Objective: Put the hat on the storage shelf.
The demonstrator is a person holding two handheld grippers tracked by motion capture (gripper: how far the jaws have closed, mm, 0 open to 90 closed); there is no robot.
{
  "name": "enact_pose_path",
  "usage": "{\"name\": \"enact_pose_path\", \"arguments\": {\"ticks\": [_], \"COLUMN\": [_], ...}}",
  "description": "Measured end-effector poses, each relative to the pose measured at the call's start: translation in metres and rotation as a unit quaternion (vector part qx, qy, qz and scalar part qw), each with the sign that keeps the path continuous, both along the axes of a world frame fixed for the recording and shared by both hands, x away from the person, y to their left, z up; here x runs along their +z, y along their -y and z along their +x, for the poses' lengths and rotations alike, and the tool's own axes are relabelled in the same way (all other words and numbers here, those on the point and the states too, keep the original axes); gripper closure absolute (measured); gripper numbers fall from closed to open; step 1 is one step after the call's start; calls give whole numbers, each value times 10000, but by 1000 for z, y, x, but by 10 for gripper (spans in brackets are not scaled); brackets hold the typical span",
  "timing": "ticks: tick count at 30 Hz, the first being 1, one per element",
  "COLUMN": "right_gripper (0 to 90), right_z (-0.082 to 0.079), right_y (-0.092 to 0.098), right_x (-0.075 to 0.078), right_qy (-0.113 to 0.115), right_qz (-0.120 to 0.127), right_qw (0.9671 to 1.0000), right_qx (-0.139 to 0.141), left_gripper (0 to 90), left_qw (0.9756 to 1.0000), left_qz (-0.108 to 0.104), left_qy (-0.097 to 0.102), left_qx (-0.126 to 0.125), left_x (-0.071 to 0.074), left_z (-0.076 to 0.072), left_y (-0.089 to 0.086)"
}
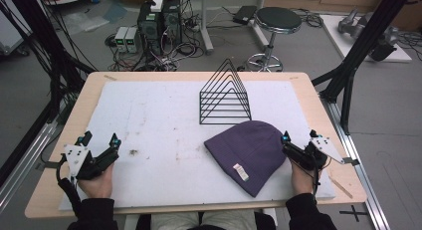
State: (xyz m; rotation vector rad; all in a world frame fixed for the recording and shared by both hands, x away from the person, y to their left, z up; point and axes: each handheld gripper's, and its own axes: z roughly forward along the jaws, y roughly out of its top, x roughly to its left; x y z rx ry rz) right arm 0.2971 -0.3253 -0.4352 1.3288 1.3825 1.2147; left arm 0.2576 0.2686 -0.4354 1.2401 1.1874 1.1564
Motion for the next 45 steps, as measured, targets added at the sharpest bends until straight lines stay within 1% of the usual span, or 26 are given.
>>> {"name": "enact_pose_path", "arguments": {"ticks": [3,7,16,20,21,24,27,31,33,35,37,39,40,41,45], "right_gripper": [64,64,65,64,64,64,64,64,64,64,65,65,65,65,65], "right_z": [-2,-5,-8,-8,-8,-7,-7,-7,-6,-5,-3,-3,-2,-1,1], "right_y": [0,2,4,4,4,4,1,-1,-2,-5,-8,-9,-10,-12,-14], "right_x": [0,0,0,-1,-1,0,2,3,5,6,9,9,10,11,15], "right_qy": [115,129,138,99,55,30,69,68,39,27,17,13,-26,-123,-249], "right_qz": [-21,-3,-21,75,195,264,142,57,30,16,-76,-124,-144,-154,-123], "right_qw": [9999,9999,9999,9999,9998,9996,9997,9996,9992,9987,9981,9978,9976,9974,9971], "right_qx": [7,-6,-13,-7,20,83,178,258,392,510,617,649,674,696,704], "left_gripper": [199,199,199,199,199,199,199,199,199,207,207,207,207,207,207], "left_qw": [10000,10000,9999,9999,9999,9999,9999,9998,9998,9998,9998,9998,9998,9998,9998], "left_qz": [-41,-16,-36,-73,-76,-105,-115,-134,-169,-157,-171,-164,-162,-160,-159], "left_qy": [-49,-21,-72,-44,-52,-46,-58,-73,-76,-114,-123,-124,-128,-125,-128], "left_qx": [12,-15,-71,-73,-84,-86,-99,-100,-102,-53,-57,-44,-44,-40,-41], "left_x": [0,0,-1,-1,-1,-1,-1,-1,-1,-1,-1,-1,-1,-1,-1], "left_z": [2,3,7,7,6,6,7,7,7,8,8,8,8,8,8], "left_y": [0,2,4,4,3,3,3,2,2,2,2,2,2,2,2]}}
